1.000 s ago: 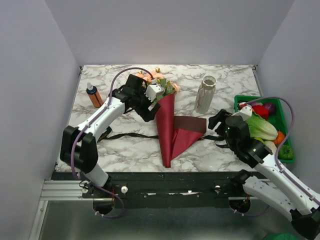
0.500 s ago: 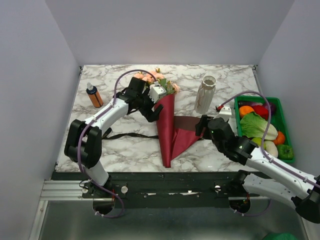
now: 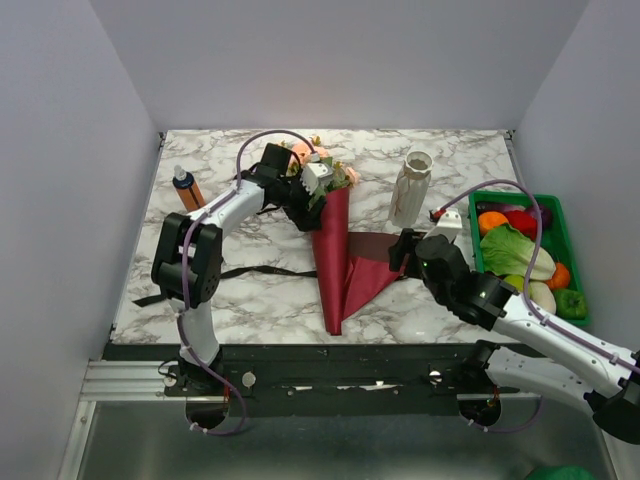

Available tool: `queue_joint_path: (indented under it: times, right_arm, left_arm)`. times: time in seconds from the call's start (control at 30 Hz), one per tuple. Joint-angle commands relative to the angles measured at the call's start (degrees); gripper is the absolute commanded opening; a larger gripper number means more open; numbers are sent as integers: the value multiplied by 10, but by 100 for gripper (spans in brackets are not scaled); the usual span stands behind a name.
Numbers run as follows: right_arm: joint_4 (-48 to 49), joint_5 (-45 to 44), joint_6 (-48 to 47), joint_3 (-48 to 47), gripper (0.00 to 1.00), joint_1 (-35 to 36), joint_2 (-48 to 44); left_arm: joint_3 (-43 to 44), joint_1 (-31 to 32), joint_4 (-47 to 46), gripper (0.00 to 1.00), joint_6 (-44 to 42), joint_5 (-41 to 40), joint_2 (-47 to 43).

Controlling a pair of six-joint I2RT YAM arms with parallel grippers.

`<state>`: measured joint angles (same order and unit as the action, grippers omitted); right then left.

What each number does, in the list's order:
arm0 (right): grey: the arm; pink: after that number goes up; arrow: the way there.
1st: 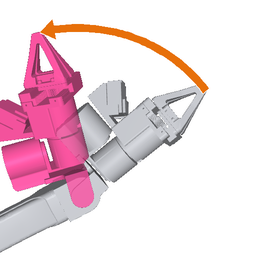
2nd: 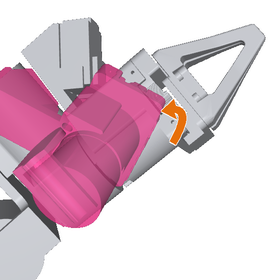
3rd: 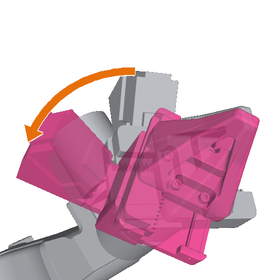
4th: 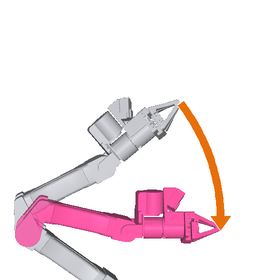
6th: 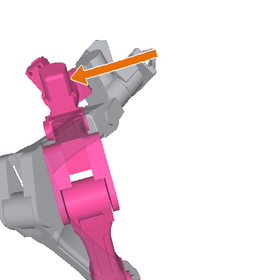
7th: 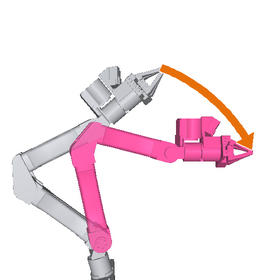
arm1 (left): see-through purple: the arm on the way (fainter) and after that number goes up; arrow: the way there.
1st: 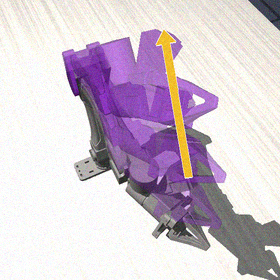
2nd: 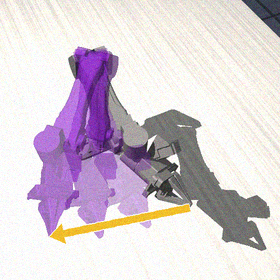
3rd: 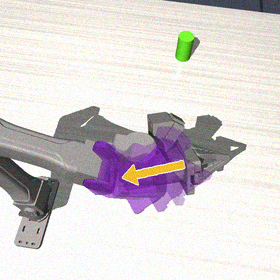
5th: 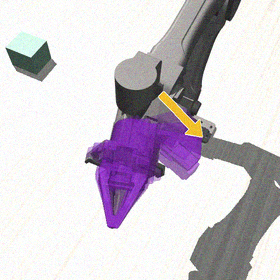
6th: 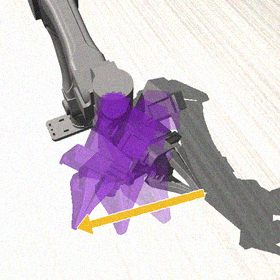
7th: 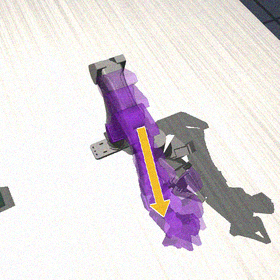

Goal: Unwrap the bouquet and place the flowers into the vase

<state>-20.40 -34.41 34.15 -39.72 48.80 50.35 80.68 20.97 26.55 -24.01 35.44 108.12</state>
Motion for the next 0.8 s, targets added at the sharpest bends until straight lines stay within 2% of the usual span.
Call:
queue_joint_path:
  times: [0.0,0.23,0.43,0.53,0.63,0.67,0.73,0.77]
  right_arm:
    - [12,-7,-3,-22,77,4,3]
    - [12,-10,-4,-31,76,4,1]
    - [12,-14,-4,-40,75,4,-6]
    - [13,-11,-3,-49,75,4,-4]
    - [15,-10,0,-54,74,4,0]
    - [17,-10,2,-54,74,5,2]
    - [19,-9,4,-57,74,5,2]
    - [19,-9,6,-57,73,5,2]
  left_arm:
    - [57,1,37,87,-25,53,29]
    - [120,-4,142,83,-85,100,80]
    - [126,-8,167,79,-111,102,84]
    - [136,-8,175,74,-115,97,82]
    - [159,-8,194,63,-119,93,79]
    - [165,-8,199,55,-119,92,78]
    - [178,-8,211,46,-120,87,74]
    - [180,-8,212,36,-119,85,72]
